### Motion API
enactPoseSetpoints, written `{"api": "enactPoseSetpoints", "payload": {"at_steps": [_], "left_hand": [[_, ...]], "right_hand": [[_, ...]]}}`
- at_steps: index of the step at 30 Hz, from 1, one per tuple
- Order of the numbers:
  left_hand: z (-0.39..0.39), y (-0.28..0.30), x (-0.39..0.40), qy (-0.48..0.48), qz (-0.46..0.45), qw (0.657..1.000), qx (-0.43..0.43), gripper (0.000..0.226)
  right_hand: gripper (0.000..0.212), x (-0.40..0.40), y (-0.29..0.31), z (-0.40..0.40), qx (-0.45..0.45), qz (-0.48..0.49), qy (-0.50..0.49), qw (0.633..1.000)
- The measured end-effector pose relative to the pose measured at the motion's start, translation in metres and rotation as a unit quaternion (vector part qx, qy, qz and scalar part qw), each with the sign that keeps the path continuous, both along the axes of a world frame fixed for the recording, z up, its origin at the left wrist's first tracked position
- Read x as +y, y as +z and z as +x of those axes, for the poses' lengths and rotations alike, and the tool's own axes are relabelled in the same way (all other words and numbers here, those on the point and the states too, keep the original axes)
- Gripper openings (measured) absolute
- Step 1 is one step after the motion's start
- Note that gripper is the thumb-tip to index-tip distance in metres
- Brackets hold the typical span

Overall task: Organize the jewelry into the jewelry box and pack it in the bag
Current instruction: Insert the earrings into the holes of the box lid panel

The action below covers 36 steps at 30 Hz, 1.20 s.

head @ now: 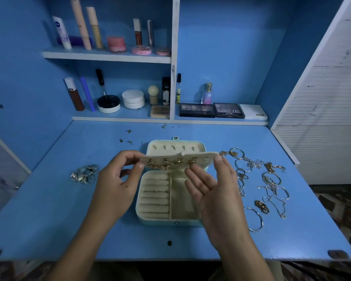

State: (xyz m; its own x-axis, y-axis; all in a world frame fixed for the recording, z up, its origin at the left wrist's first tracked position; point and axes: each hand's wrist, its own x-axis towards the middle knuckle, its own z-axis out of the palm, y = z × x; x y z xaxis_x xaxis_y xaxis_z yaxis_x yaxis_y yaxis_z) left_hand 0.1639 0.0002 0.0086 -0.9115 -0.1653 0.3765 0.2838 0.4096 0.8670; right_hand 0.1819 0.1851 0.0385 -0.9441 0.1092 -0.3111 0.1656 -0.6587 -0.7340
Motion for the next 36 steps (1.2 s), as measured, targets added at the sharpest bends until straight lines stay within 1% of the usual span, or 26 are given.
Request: {"api": "enactPoseSetpoints", "payload": {"at_steps": [3, 6, 9, 11, 14, 16, 19, 22, 25, 30, 32, 34, 36], "left_hand": [[0.009, -0.006, -0.004, -0.018, -0.017, 1.000, 0.008, 0.019], [0.014, -0.013, -0.007, -0.037, -0.017, 0.999, 0.027, 0.020], [0.017, -0.021, -0.011, -0.060, -0.010, 0.997, 0.053, 0.006], [0.018, -0.026, -0.013, -0.069, -0.006, 0.995, 0.065, 0.011], [0.018, -0.032, -0.015, -0.078, -0.007, 0.994, 0.075, 0.010], [0.018, -0.033, -0.016, -0.079, -0.014, 0.994, 0.077, 0.014], [0.015, -0.028, -0.017, -0.074, -0.022, 0.995, 0.059, 0.023], [0.005, -0.018, -0.020, -0.065, -0.041, 0.996, 0.039, 0.022], [-0.014, -0.002, -0.021, -0.046, -0.046, 0.998, -0.010, 0.022], [-0.074, 0.016, -0.013, -0.034, -0.079, 0.996, -0.032, 0.025], [-0.104, 0.015, -0.007, -0.033, -0.127, 0.990, -0.047, 0.019], [-0.134, 0.011, -0.003, -0.019, -0.185, 0.981, -0.060, 0.017], [-0.161, 0.002, -0.002, -0.002, -0.218, 0.973, -0.072, 0.016]], "right_hand": [[0.044, 0.003, 0.000, 0.002, -0.012, -0.003, 0.013, 1.000], [0.043, 0.004, -0.004, 0.002, -0.027, -0.002, 0.027, 0.999], [0.043, 0.005, -0.008, 0.001, -0.044, 0.013, 0.037, 0.998], [0.040, 0.007, -0.010, -0.001, -0.050, 0.028, 0.049, 0.997], [0.037, 0.006, -0.011, -0.003, -0.058, 0.063, 0.055, 0.995], [0.036, 0.005, -0.014, -0.004, -0.064, 0.083, 0.052, 0.993], [0.033, 0.004, -0.016, -0.003, -0.064, 0.095, 0.042, 0.993], [0.034, 0.003, -0.016, -0.002, -0.052, 0.104, 0.043, 0.992], [0.037, 0.002, -0.016, -0.001, -0.046, 0.120, 0.041, 0.991], [0.036, 0.003, -0.017, 0.000, -0.044, 0.130, 0.039, 0.990], [0.035, 0.003, -0.017, 0.001, -0.039, 0.127, 0.042, 0.990], [0.036, 0.004, -0.016, 0.001, -0.038, 0.127, 0.047, 0.990], [0.037, 0.004, -0.016, 0.002, -0.036, 0.120, 0.050, 0.991]]}}
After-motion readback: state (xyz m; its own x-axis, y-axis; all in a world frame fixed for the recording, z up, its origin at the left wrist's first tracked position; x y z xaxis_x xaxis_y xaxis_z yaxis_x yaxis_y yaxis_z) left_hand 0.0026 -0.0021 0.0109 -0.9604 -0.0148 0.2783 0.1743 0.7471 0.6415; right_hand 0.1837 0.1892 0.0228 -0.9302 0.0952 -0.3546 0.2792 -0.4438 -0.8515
